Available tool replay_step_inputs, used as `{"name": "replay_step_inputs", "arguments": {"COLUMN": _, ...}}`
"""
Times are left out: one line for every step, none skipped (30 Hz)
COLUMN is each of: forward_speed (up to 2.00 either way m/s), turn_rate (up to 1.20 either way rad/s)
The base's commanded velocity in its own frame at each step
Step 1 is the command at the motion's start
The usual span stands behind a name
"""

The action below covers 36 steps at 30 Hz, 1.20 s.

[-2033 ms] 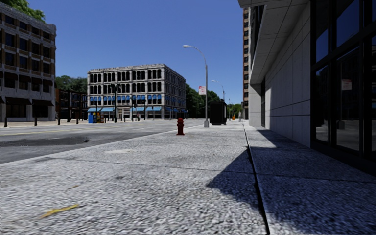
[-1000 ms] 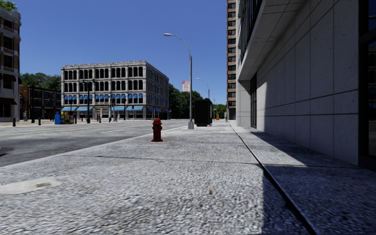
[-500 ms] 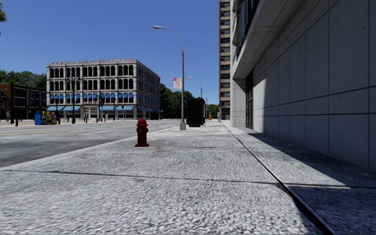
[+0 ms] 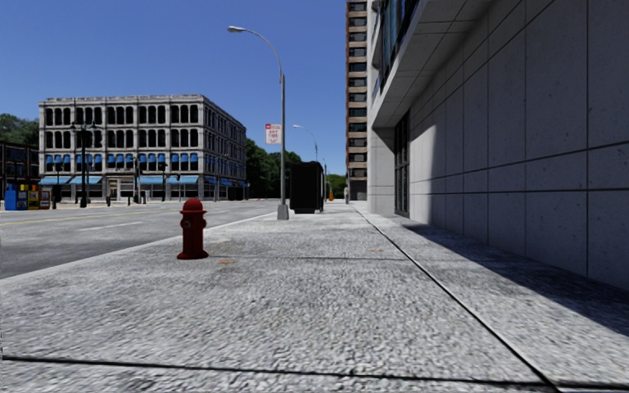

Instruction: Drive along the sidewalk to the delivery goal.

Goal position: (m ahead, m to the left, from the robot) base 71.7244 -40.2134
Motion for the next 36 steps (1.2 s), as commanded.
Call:
{"name": "replay_step_inputs", "arguments": {"forward_speed": 2.0, "turn_rate": -0.27}}
{"name": "replay_step_inputs", "arguments": {"forward_speed": 2.0, "turn_rate": -0.27}}
{"name": "replay_step_inputs", "arguments": {"forward_speed": 2.0, "turn_rate": -0.27}}
{"name": "replay_step_inputs", "arguments": {"forward_speed": 2.0, "turn_rate": -0.27}}
{"name": "replay_step_inputs", "arguments": {"forward_speed": 2.0, "turn_rate": -0.27}}
{"name": "replay_step_inputs", "arguments": {"forward_speed": 2.0, "turn_rate": -0.27}}
{"name": "replay_step_inputs", "arguments": {"forward_speed": 2.0, "turn_rate": -0.2}}
{"name": "replay_step_inputs", "arguments": {"forward_speed": 2.0, "turn_rate": 0.0}}
{"name": "replay_step_inputs", "arguments": {"forward_speed": 2.0, "turn_rate": 0.0}}
{"name": "replay_step_inputs", "arguments": {"forward_speed": 2.0, "turn_rate": 0.0}}
{"name": "replay_step_inputs", "arguments": {"forward_speed": 2.0, "turn_rate": 0.0}}
{"name": "replay_step_inputs", "arguments": {"forward_speed": 2.0, "turn_rate": 0.0}}
{"name": "replay_step_inputs", "arguments": {"forward_speed": 2.0, "turn_rate": 0.0}}
{"name": "replay_step_inputs", "arguments": {"forward_speed": 2.0, "turn_rate": 0.0}}
{"name": "replay_step_inputs", "arguments": {"forward_speed": 2.0, "turn_rate": 0.0}}
{"name": "replay_step_inputs", "arguments": {"forward_speed": 2.0, "turn_rate": 0.0}}
{"name": "replay_step_inputs", "arguments": {"forward_speed": 2.0, "turn_rate": 0.0}}
{"name": "replay_step_inputs", "arguments": {"forward_speed": 2.0, "turn_rate": 0.0}}
{"name": "replay_step_inputs", "arguments": {"forward_speed": 2.0, "turn_rate": 0.0}}
{"name": "replay_step_inputs", "arguments": {"forward_speed": 2.0, "turn_rate": 0.0}}
{"name": "replay_step_inputs", "arguments": {"forward_speed": 2.0, "turn_rate": 0.0}}
{"name": "replay_step_inputs", "arguments": {"forward_speed": 2.0, "turn_rate": 0.0}}
{"name": "replay_step_inputs", "arguments": {"forward_speed": 2.0, "turn_rate": 0.0}}
{"name": "replay_step_inputs", "arguments": {"forward_speed": 2.0, "turn_rate": 0.0}}
{"name": "replay_step_inputs", "arguments": {"forward_speed": 2.0, "turn_rate": 0.0}}
{"name": "replay_step_inputs", "arguments": {"forward_speed": 2.0, "turn_rate": 0.0}}
{"name": "replay_step_inputs", "arguments": {"forward_speed": 2.0, "turn_rate": 0.0}}
{"name": "replay_step_inputs", "arguments": {"forward_speed": 2.0, "turn_rate": 0.0}}
{"name": "replay_step_inputs", "arguments": {"forward_speed": 2.0, "turn_rate": 0.0}}
{"name": "replay_step_inputs", "arguments": {"forward_speed": 2.0, "turn_rate": 0.0}}
{"name": "replay_step_inputs", "arguments": {"forward_speed": 2.0, "turn_rate": 0.0}}
{"name": "replay_step_inputs", "arguments": {"forward_speed": 2.0, "turn_rate": 0.0}}
{"name": "replay_step_inputs", "arguments": {"forward_speed": 2.0, "turn_rate": 0.0}}
{"name": "replay_step_inputs", "arguments": {"forward_speed": 2.0, "turn_rate": 0.0}}
{"name": "replay_step_inputs", "arguments": {"forward_speed": 2.0, "turn_rate": 0.0}}
{"name": "replay_step_inputs", "arguments": {"forward_speed": 2.0, "turn_rate": 0.0}}
